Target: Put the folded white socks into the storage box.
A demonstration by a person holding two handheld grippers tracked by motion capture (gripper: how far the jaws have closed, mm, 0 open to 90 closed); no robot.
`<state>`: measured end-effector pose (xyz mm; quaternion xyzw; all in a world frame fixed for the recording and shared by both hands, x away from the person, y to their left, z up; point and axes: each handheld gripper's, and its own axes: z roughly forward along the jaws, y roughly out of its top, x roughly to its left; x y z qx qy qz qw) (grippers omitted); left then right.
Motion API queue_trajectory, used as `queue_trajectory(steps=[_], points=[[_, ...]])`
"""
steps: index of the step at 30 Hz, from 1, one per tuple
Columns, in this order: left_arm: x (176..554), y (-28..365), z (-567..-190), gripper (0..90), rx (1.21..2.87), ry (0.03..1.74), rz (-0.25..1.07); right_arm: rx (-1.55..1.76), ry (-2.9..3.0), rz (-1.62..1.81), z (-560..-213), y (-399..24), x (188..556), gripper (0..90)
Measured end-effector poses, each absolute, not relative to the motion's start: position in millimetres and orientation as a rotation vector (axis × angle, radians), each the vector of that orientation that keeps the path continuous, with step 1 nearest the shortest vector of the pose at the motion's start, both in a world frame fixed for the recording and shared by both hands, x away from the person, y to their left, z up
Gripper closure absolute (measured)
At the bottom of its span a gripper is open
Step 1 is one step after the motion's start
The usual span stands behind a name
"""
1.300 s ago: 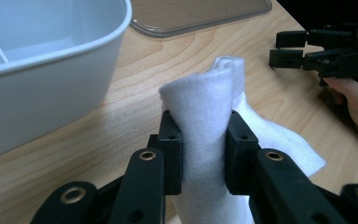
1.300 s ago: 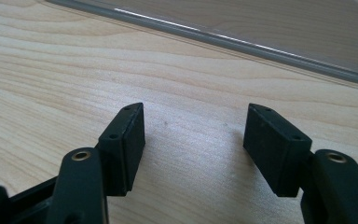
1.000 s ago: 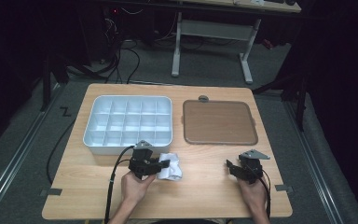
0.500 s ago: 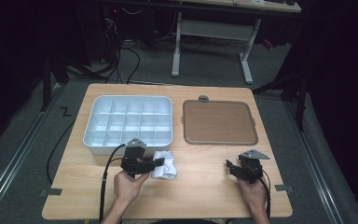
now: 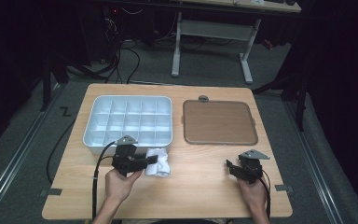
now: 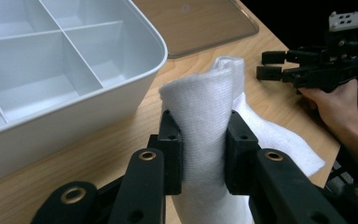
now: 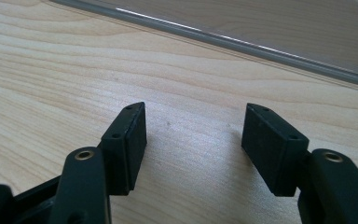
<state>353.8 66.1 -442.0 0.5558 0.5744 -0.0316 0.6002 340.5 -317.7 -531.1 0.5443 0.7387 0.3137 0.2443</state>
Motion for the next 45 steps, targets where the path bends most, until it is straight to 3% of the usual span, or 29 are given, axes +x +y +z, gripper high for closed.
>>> queue_trajectory(steps=[21, 45], points=[[366, 103, -417, 72.8, 1.235, 1.34, -0.036, 1.485, 2.018, 0.857, -531, -318, 341, 40.6], [404, 129, -402, 72.7, 1.195, 1.357, -0.004, 1.487, 2.016, 0.857, -531, -317, 341, 39.8]])
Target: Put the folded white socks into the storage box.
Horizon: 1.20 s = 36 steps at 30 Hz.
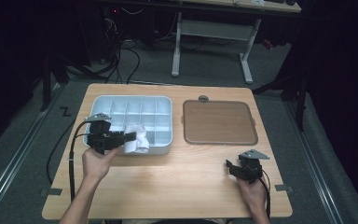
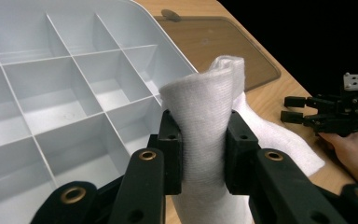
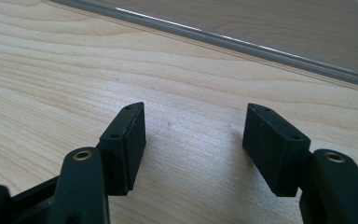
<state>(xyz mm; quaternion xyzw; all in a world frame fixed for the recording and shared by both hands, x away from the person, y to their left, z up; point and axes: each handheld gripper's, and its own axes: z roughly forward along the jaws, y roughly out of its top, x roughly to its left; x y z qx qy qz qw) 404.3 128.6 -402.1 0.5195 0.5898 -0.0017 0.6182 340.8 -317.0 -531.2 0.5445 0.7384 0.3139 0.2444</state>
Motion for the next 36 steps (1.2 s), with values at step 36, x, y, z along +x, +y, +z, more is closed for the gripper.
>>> queue_trajectory(steps=[36], points=[[461, 151, -437, 72.6, 1.16, 1.473, -0.094, 1.491, 2.009, 0.851, -531, -316, 340, 39.3]])
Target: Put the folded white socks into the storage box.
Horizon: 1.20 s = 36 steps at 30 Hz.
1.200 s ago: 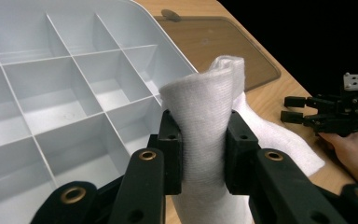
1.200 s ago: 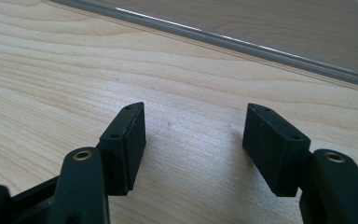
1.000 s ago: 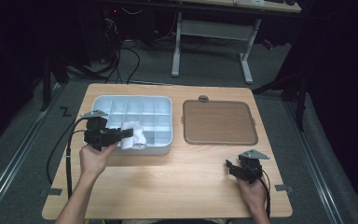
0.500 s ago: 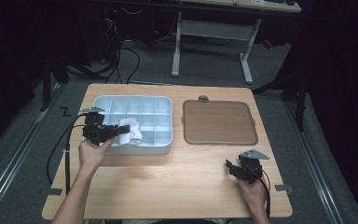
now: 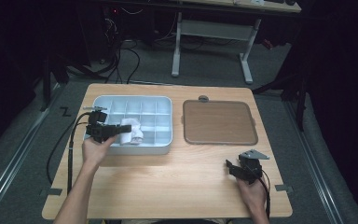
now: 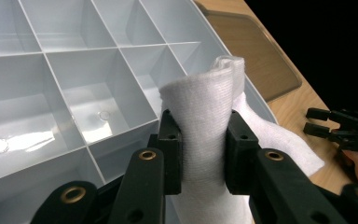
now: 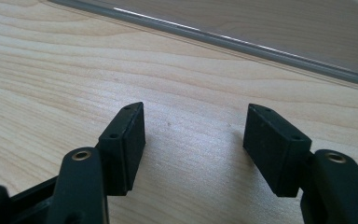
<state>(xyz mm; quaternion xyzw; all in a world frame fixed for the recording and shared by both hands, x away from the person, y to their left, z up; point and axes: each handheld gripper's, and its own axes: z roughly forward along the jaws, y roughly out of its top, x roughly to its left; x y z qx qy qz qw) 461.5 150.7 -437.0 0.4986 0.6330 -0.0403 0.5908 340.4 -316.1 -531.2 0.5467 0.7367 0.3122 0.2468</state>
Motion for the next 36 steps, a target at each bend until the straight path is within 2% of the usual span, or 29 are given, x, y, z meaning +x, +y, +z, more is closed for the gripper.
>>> queue_trajectory(steps=[25, 36], points=[[473, 146, -466, 72.7, 1.351, 1.572, -0.022, 1.498, 2.002, 0.847, -531, -313, 338, 38.6], [476, 135, -471, 72.7, 1.452, 1.535, 0.036, 1.498, 2.003, 0.849, -531, -314, 338, 38.6]])
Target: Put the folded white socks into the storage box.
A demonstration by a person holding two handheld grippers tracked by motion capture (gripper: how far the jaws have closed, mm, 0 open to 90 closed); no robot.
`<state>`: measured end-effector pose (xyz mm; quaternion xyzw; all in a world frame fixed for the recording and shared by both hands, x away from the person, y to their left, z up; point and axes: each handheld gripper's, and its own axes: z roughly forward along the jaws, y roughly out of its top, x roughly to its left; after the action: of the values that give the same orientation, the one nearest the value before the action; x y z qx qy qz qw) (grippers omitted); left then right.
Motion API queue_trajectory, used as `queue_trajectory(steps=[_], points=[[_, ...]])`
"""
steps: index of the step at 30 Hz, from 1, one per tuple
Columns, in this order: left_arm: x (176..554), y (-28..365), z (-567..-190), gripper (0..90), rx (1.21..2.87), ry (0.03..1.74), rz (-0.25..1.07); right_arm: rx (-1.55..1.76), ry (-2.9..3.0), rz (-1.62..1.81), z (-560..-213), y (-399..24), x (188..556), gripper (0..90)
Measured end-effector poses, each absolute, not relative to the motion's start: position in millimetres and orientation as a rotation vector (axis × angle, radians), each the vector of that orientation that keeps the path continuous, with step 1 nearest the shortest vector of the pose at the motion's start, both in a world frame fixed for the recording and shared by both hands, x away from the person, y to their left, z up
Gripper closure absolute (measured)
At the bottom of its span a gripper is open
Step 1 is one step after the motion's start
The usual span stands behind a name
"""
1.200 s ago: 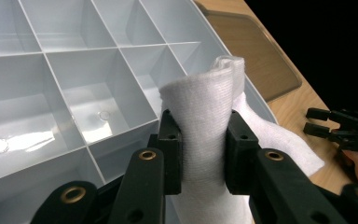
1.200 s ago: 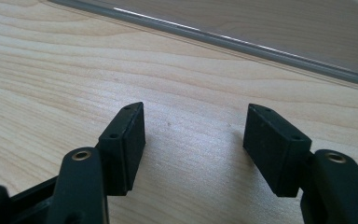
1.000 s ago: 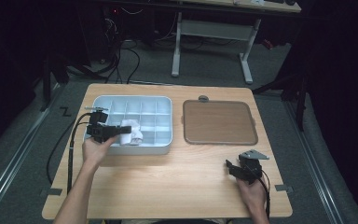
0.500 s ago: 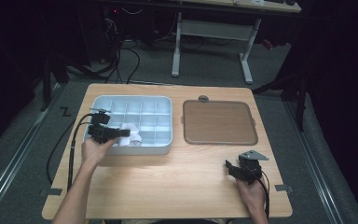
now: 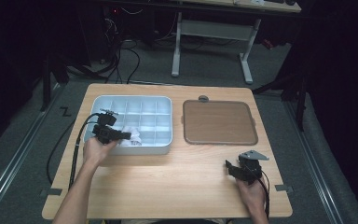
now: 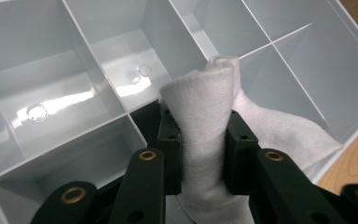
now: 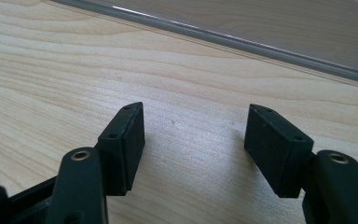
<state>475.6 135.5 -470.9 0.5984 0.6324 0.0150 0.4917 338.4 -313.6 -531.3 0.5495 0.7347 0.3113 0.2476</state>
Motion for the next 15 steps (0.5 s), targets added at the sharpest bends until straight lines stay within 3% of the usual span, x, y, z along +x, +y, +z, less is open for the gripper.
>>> queue_trajectory(steps=[15], points=[[478, 127, -485, 72.6, 1.516, 1.542, 0.05, 1.498, 2.004, 0.849, -531, -314, 338, 38.3]])
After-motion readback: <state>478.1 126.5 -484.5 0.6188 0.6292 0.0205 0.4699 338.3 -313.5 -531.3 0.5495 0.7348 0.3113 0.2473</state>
